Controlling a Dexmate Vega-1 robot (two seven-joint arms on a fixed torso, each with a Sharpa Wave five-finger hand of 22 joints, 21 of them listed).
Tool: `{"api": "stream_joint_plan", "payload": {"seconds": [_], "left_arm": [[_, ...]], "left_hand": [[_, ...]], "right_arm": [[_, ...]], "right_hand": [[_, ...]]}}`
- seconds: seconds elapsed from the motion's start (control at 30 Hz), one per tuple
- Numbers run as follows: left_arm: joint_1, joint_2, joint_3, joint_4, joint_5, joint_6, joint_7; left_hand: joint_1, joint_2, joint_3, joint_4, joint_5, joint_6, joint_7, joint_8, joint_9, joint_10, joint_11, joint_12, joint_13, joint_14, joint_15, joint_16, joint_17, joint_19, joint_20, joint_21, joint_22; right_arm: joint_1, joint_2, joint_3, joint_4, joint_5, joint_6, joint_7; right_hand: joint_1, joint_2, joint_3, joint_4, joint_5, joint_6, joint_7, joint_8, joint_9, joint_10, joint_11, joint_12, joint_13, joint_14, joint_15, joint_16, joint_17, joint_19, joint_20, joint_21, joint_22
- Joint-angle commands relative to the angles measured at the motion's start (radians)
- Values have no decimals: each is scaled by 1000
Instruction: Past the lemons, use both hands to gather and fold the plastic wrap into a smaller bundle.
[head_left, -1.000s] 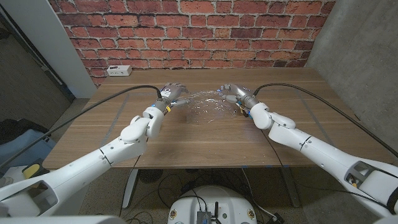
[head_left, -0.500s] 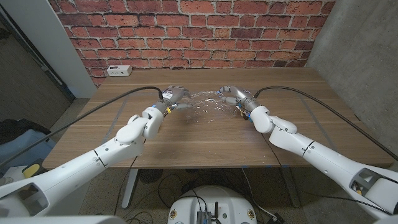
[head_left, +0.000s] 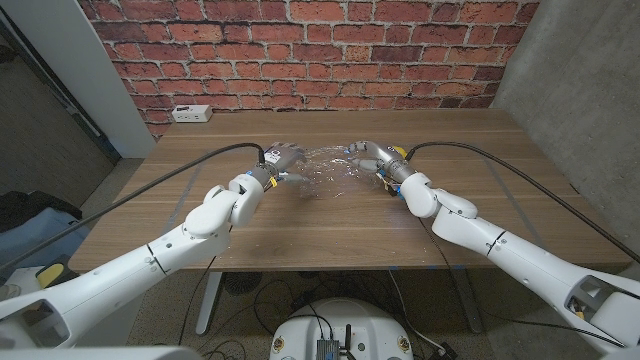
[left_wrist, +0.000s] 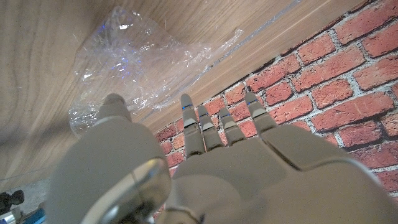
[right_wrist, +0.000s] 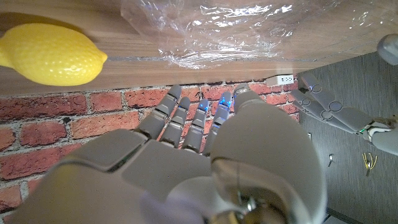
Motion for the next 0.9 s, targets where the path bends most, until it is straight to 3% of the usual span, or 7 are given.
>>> {"api": "stream_joint_plan", "payload": {"seconds": [0.03, 0.43, 0.6, 0.9], "left_arm": [[21, 6, -3, -34, 57, 11, -73], [33, -6, 8, -26, 157, 12, -75], [30, -22, 24, -11, 221, 16, -80], [25, -40, 29, 11, 244, -9, -109]], "left_hand": [[9, -12, -2, -5, 11, 10, -14, 9, 3, -8, -2, 3, 2, -5, 2, 2, 3, -10, 2, -3, -1], [48, -21, -2, -27, 26, 26, -38, 13, 1, -5, -10, 8, 0, 0, -3, 6, 3, 3, -1, -3, -2], [78, -28, -3, -44, 37, 22, -69, 9, 0, -1, -15, 11, -1, 3, -7, 8, 2, 16, -7, -2, -3], [119, -22, 2, -62, 50, 3, -97, 3, 0, 0, -28, 13, -3, 9, -18, 9, 2, 26, -17, -3, -4]], "right_arm": [[-22, -1, 9, -20, 18, 3, 10], [-33, 1, 12, -30, 13, -1, 1], [-36, 2, 15, -29, 15, -2, -3], [-27, 9, 13, -9, 19, 9, -3]], "right_hand": [[-11, -3, 9, 3, 0, -3, 0, 2, 2, 1, 4, 2, 4, -1, -71, -5, 0, -1, 16, -5, 2], [-5, -1, 23, -4, 2, 1, 2, 4, 1, 1, 3, 2, 4, 2, -77, -8, -3, -2, 20, -5, 1], [-7, -1, 25, -4, 2, 2, 1, 5, 1, 0, 3, 2, 4, 2, -76, -9, -3, -1, 21, -5, 1], [-10, -2, 30, -5, 2, 3, 1, 5, 1, 2, 2, 3, 4, 4, -76, -10, -4, -1, 27, -5, 1]]}}
